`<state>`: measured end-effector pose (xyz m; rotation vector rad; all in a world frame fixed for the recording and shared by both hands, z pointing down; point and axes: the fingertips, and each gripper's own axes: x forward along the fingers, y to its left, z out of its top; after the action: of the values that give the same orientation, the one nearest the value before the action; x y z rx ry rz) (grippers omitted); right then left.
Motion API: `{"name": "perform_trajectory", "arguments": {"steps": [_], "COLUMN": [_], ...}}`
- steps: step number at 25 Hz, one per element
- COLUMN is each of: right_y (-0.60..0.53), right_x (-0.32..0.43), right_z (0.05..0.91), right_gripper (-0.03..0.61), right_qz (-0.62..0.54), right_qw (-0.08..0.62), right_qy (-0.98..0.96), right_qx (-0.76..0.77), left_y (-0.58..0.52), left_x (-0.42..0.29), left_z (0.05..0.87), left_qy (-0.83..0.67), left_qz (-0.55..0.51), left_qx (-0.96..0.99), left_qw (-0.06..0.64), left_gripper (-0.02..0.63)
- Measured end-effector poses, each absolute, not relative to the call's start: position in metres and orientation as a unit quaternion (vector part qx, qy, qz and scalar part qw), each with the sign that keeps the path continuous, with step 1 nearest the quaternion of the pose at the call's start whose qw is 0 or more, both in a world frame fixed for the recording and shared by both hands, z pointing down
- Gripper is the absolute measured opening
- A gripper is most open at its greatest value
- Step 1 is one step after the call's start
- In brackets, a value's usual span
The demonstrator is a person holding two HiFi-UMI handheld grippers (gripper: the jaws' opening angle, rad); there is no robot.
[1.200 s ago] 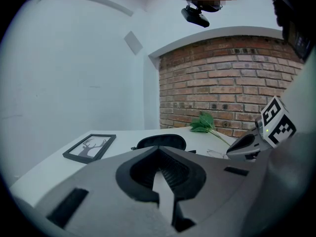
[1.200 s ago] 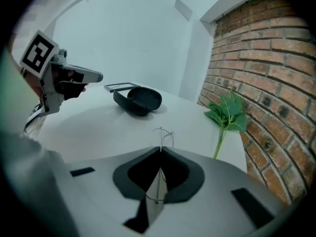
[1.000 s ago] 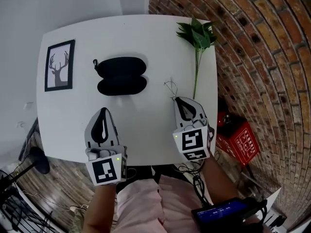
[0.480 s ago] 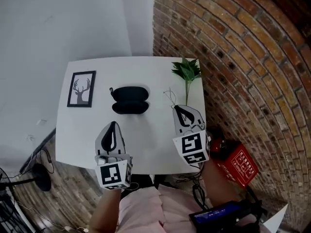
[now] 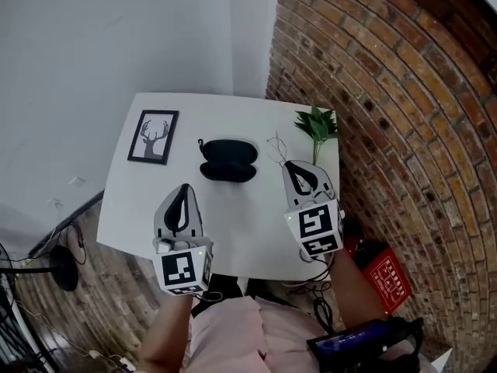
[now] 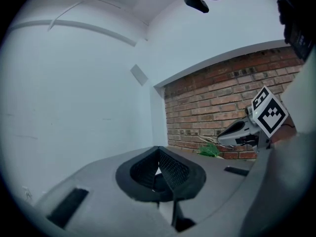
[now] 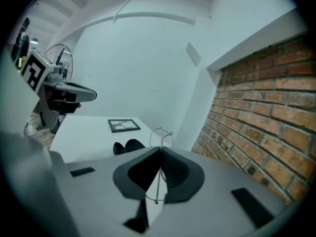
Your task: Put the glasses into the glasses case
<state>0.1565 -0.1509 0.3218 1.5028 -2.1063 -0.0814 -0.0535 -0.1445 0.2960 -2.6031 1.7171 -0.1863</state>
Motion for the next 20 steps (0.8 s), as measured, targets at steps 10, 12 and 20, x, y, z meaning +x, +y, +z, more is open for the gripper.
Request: {"name": "perform_trajectory", "arguments": {"steps": [10, 12, 20], "right_y": [-0.203, -0.212, -0.239], "right_x": [0.110, 0.101, 0.076], "right_z": [0.341, 0.344, 0.368], "right_gripper": [0.011, 0.011, 0.011], "right_qz": [-0.020, -0.025, -0.023], "right_qw": [0.285, 0.293, 0.325], "right_qy": [-0.801, -0.805, -0.815], "right_qx": [0.525, 0.516, 0.480], "left_y": [-0.191, -0.200, -0.229], "left_x": [-0.077, -0.083, -0.101], "left_z": [0.323, 0.329, 0.347], "left_qy": [0.542, 0.543, 0.549], "left_qz": [-0.073, -0.076, -0.083], "left_qx": [-0.837, -0.836, -0.831], "left_qw": [-0.013, -0.020, -0.045], "left_gripper": [0.000, 0.000, 0.000]}}
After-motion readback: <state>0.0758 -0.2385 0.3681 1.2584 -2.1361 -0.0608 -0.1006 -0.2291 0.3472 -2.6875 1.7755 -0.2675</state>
